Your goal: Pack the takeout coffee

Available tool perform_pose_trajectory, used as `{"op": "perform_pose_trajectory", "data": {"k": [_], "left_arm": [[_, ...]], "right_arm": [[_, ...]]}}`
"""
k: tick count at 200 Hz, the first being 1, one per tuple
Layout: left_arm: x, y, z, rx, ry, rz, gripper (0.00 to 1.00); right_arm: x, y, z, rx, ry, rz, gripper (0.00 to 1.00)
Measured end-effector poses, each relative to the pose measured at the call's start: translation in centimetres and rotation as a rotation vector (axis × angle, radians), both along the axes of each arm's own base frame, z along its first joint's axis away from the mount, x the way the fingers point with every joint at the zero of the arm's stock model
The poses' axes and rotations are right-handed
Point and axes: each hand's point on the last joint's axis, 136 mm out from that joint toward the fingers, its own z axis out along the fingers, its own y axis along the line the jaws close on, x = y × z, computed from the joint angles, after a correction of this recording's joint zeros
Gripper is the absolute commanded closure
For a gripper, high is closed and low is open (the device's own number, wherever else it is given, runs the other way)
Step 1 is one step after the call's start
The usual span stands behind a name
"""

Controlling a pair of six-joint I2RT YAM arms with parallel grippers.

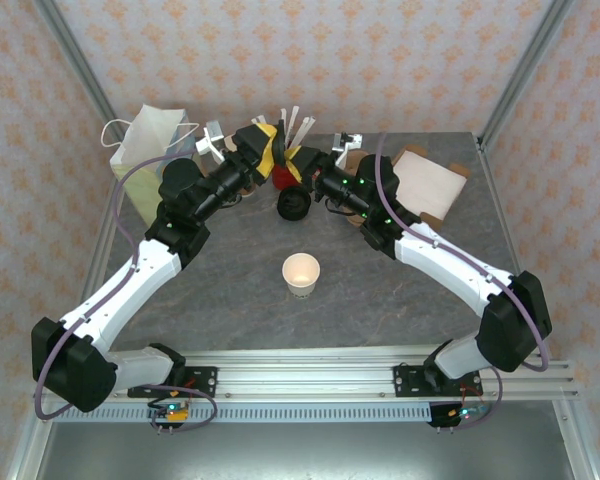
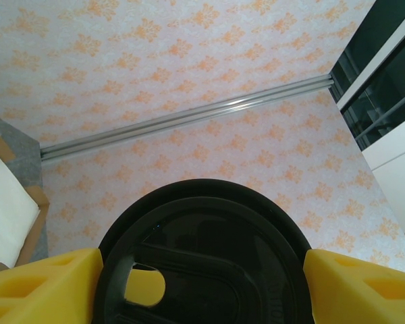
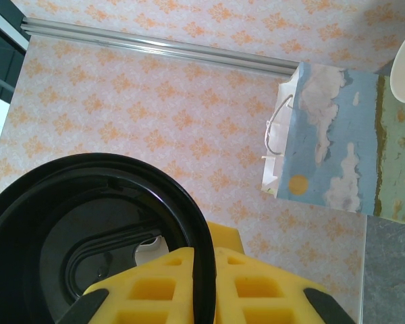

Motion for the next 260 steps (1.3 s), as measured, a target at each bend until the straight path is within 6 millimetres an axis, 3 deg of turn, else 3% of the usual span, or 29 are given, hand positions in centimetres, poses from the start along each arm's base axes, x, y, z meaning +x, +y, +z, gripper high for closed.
{"op": "perform_pose_trajectory", "data": {"k": [61, 132, 146, 165, 194, 220, 239, 260], "left_arm": [[0.0, 0.0, -0.1, 0.001, 0.002, -0.001, 0.20], [0.0, 0.0, -0.1, 0.001, 0.005, 0.003, 0.30], [0.1, 0.0, -0.1, 0.001, 0.005, 0.003, 0.31], [0.1, 0.0, -0.4, 0.007, 0.015, 0.003, 0.32], [0.4, 0.1, -1.9, 0.066, 0.047, 0.022, 0.32], [0.0, 1.0, -4.4, 0.218, 0.090, 0.079, 0.34], [-1.1, 1.7, -6.3, 0.393, 0.105, 0.129, 0.35], [-3.5, 0.6, -7.8, 0.607, 0.082, 0.121, 0.36]], "right_arm": [[0.0, 0.0, -0.1, -0.001, 0.001, 0.000, 0.86], [0.2, 0.1, 0.0, 0.000, 0.000, -0.003, 0.85], [0.3, 0.1, 0.0, 0.000, 0.000, -0.004, 0.80], [0.4, 0.0, 0.0, -0.008, -0.007, -0.013, 0.67], [0.5, -0.6, -0.8, -0.061, -0.004, -0.054, 0.52], [0.0, -3.6, -1.6, -0.163, -0.015, -0.151, 0.44], [-0.3, -7.9, -1.3, -0.273, -0.051, -0.287, 0.39], [-0.6, -12.4, -1.0, -0.429, -0.103, -0.425, 0.35]]}}
